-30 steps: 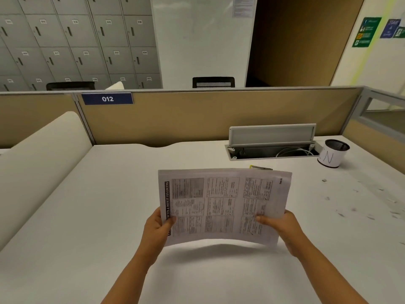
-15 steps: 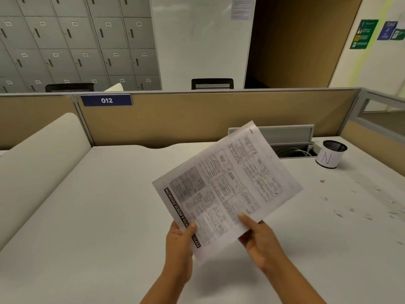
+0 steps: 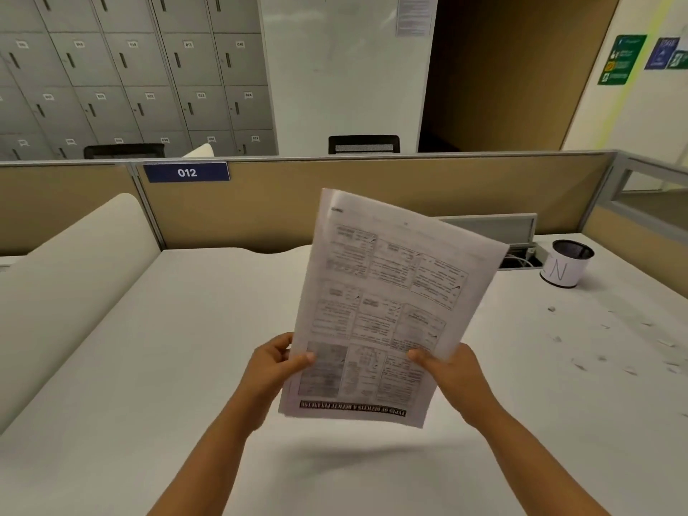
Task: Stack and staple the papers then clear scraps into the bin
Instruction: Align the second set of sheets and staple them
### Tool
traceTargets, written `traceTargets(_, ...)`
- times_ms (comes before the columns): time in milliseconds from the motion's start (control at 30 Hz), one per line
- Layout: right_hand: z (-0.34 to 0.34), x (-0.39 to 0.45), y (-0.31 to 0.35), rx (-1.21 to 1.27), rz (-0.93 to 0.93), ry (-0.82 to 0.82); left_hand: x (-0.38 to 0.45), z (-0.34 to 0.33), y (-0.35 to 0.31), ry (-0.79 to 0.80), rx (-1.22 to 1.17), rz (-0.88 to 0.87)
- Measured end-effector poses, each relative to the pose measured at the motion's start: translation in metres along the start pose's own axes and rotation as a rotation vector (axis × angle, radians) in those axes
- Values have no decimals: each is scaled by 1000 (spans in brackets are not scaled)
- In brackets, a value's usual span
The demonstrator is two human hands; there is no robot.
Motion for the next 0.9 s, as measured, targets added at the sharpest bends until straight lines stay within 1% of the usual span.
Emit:
traceTargets(67,-4,1,4,-26,20,54,1,-6,-11,6,52,-26)
traceTargets(167,-6,2,9,-43,48,99,-2,-12,-20,-42,81,-104)
traceTargets(233,-5,1,4,-20,53,117,-6,-13,-16,-72,88,-126)
traceTargets(333,-6,-5,-17,-19,1,162,-15,-13,7,-113,140,-87)
traceTargets(433,-11,-9,-36,-78,-60,190,-23,-17,31,-112,134,-36)
traceTargets(533,-10,-3,-31,-88,-51,171,-22,-16,28,-136,108,-60)
traceTargets(667,-8,2,-17,-35,-9,162,-18,-12,14,-154,90,-112)
traceTargets(733,-8,0,-23,-29,-36,161,-20,-11,17,-141,102,-100)
traceTargets(833,-11,-8,-47,-87,-134,186,-26,-14,36,-92,137,-38)
traceTargets(900,-13,-11,-56,-99,-162,195,-27,-15,41,-106,137,-12)
Point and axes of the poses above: each hand's wrist, its own x-axis towards the middle knuckle, its own z-axis out of the back of the hand, y = z × x, the point moved 3 cm from there along x, towards the middle knuckle, and after that the axes turned 2 degrees about x, right-handed, at the moved point
